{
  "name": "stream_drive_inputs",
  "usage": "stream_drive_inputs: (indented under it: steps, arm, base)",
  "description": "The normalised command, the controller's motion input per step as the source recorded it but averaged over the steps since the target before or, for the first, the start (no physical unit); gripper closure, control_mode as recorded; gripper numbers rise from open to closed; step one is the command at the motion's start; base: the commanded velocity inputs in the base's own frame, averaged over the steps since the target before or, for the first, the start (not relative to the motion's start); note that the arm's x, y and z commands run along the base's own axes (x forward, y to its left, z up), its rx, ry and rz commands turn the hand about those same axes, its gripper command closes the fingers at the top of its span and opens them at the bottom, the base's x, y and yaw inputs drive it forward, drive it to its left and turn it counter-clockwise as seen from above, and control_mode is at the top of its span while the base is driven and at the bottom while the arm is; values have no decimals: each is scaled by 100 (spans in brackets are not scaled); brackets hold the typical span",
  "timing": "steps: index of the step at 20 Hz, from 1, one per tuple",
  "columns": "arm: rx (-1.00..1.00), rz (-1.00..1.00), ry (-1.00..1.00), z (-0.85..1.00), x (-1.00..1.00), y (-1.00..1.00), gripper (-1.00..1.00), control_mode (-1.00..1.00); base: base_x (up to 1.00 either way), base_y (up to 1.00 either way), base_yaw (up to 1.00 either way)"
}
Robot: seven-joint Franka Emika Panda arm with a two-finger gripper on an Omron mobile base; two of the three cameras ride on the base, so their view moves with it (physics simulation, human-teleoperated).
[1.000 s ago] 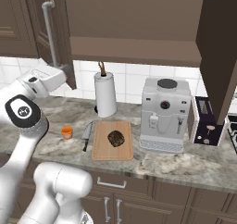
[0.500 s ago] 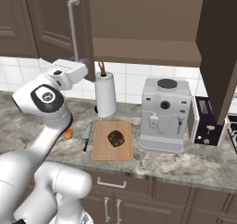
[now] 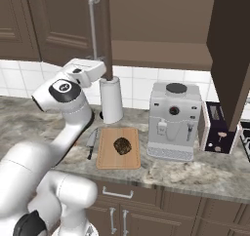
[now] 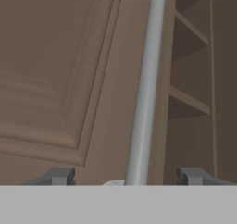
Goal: Pick the bread, place it on the cutting board, pick the jam, place it on the counter, and close the cabinet.
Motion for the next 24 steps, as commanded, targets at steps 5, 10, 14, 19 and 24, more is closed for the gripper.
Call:
stream_drive_inputs:
  steps: [5, 10, 14, 19, 24]
  arm:
    - [0, 4, 0, 0, 34, -17, -100, -100]
    - [2, 6, 0, 0, 35, -21, -100, -100]
    - [2, 6, 0, 0, 34, -20, -100, -100]
    - [0, 6, 0, 0, 31, -16, -100, -100]
    - [0, 6, 0, 0, 33, -11, -100, -100]
  base:
    - [0, 0, 0]
    - [0, 0, 0]
    - [0, 0, 0]
    - [0, 0, 0]
    - [0, 0, 0]
